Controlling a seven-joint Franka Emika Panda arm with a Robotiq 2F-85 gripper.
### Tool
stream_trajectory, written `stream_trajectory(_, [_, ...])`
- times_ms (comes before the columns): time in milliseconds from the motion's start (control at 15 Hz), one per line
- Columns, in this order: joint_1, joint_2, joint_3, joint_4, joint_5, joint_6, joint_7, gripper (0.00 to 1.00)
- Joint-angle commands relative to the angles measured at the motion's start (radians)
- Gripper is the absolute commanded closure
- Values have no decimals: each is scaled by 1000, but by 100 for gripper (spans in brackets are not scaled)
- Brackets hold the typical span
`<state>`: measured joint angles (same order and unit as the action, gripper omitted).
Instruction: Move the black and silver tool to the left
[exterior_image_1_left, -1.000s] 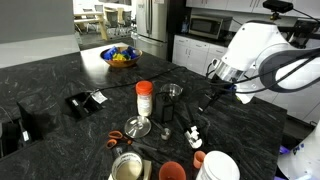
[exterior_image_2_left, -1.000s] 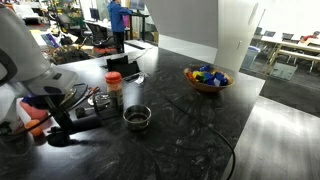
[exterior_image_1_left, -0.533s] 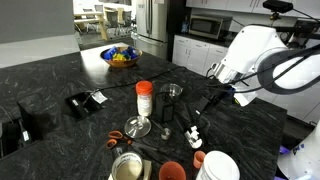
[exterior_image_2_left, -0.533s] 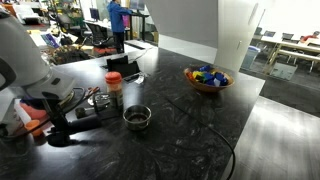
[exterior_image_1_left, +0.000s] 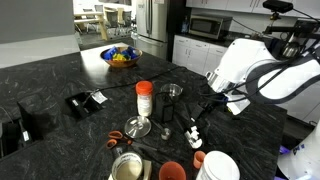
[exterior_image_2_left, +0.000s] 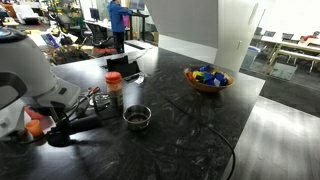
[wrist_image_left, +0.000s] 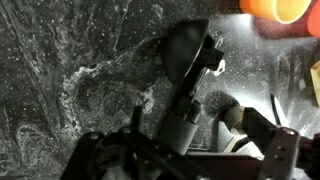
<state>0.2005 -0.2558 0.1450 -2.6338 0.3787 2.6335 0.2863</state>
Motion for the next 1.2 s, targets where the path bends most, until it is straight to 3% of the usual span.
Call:
stream_trajectory(0, [12,46,-8,6,40,48,-50,0])
stream_trajectory(333, [6,83,-7,6,43,88,-62,0])
stream_trajectory(400, [5,87,-7,6,40,93,-61,7])
stream_trajectory(467, [6,91,-8,6,44,103,-63,26])
stream_trajectory(533, [7,95,-9,7,48,110,-65,34])
stream_trajectory(933, [14,102,-14,11,82,119,-95,77])
stream_trajectory(1133, [18,92,-20,6,124,112,-126,87])
